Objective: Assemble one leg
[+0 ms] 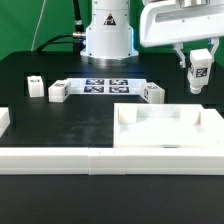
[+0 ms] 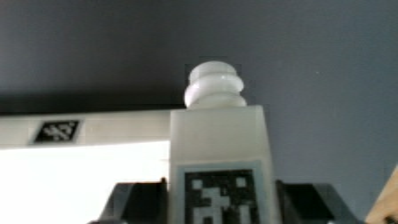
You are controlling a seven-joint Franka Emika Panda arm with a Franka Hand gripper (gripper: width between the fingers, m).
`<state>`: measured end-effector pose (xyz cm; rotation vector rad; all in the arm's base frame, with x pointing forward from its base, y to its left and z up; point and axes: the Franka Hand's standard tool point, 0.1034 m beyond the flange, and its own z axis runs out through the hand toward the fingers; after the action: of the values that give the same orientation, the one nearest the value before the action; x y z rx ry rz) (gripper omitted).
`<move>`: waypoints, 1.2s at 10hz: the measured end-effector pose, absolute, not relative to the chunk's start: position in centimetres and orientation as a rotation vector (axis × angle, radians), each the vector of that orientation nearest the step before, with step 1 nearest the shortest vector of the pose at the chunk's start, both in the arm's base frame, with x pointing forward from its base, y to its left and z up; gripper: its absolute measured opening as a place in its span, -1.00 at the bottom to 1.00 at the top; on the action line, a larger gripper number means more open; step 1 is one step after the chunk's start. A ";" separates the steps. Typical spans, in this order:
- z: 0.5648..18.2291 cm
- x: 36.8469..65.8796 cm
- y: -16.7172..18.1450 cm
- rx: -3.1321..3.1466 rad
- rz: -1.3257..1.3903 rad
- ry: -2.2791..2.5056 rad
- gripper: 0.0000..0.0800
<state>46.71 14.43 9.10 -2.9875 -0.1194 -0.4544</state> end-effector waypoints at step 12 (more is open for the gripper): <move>10.0 55.7 13.5 -2.969 -0.597 -0.364 -0.28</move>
Offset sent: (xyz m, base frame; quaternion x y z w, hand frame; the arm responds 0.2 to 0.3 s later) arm 0.0395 0.0001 0.0153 0.0300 -0.0064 -0.0567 0.9979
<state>55.67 13.54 10.04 -2.9688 -0.3637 -0.5973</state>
